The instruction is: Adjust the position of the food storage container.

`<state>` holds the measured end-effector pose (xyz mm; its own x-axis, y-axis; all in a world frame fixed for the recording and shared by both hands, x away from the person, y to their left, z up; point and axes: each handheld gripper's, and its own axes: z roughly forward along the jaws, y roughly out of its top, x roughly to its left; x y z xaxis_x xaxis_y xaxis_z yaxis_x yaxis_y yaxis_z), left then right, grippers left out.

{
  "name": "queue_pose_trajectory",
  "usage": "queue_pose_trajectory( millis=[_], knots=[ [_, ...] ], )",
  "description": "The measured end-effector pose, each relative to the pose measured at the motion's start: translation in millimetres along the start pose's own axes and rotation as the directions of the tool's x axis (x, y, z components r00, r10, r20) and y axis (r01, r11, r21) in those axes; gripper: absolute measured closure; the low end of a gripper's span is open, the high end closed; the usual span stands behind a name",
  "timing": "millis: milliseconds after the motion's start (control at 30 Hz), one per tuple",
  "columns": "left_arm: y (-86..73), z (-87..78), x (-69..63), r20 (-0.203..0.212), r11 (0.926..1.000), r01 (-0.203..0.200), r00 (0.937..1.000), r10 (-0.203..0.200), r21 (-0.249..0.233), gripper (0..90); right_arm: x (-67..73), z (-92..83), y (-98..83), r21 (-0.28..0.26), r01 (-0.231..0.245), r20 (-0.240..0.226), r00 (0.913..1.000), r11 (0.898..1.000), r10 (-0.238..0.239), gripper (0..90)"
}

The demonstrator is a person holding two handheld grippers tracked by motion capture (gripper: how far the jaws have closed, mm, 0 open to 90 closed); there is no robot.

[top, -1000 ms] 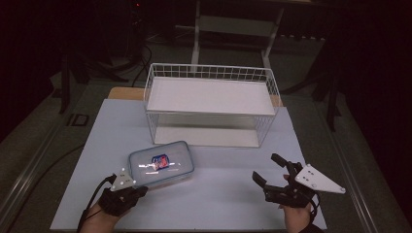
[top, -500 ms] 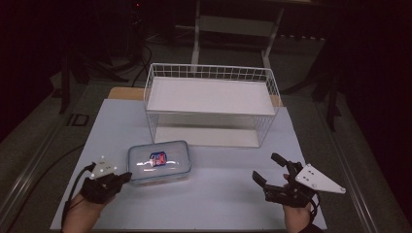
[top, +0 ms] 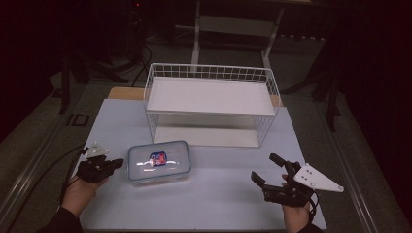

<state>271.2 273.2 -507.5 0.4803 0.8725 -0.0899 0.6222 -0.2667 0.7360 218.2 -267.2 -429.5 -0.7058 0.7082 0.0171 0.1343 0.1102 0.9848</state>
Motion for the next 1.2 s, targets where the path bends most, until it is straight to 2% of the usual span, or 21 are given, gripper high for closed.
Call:
queue_pose_trajectory(
  millis=[100, 167, 267, 367, 667, 867, 967, 1033, 1200],
  knots=[
    [4.6, 4.8, 0.9, -0.009, 1.0000, -0.007, 0.9999, 0.007, 0.006, 89.3, -0.2, 1.6, -1.6, 0.009, 0.002, -0.002, 1.0000, 1.000, -0.002, 13.7],
    [7.2, 5.7, 3.1, 0.001, 1.0000, 0.007, 1.0000, -0.007, -0.001, 89.3, -0.6, 1.9, -2.7, 0.012, -0.002, -0.004, 1.0000, 1.000, 0.002, 13.7],
    [11.6, 9.6, 1.1, -0.015, 0.9998, -0.018, 0.9997, 0.018, 0.003, 89.3, -1.2, 2.2, -2.5, 0.007, -0.008, -0.007, 0.9999, 1.000, 0.008, 13.7],
    [13.7, 12.3, -1.6, -0.005, 0.9997, -0.025, 0.9997, 0.025, 0.005, 89.3, -0.6, 2.4, -2.4, 0.008, -0.001, -0.004, 1.0000, 1.000, 0.001, 13.8],
    [25.7, 27.6, -23.0, 0.035, 0.9980, -0.063, 0.9974, 0.062, 0.007, 89.3, 0.8, 3.0, -2.6, 0.011, -0.001, -0.015, 0.9999, 1.000, 0.001, 13.8],
    [37.5, 41.7, -42.0, 0.078, 0.9947, -0.102, 0.9919, 0.101, 0.012, 89.3, 1.1, 4.7, -3.4, 0.017, 0.003, -0.020, 0.9998, 1.000, -0.003, 13.7],
    [41.3, 46.2, -48.3, 0.089, 0.9943, -0.106, 0.9905, 0.105, 0.011, 89.3, 1.0, 4.7, -3.5, 0.018, 0.003, -0.021, 0.9998, 1.000, -0.002, 13.8],
    [47.5, 54.5, -59.6, 0.114, 0.9922, -0.125, 0.9858, 0.123, 0.008, 89.3, 1.0, 4.9, -3.7, 0.017, 0.004, -0.023, 0.9997, 1.000, -0.003, 13.8],
    [56.2, 66.2, -76.4, 0.144, 0.9890, -0.148, 0.9789, 0.145, 0.005, 89.3, 0.1, 5.4, -4.8, 0.021, 0.004, -0.027, 0.9996, 1.000, -0.003, 13.8]
  ],
)
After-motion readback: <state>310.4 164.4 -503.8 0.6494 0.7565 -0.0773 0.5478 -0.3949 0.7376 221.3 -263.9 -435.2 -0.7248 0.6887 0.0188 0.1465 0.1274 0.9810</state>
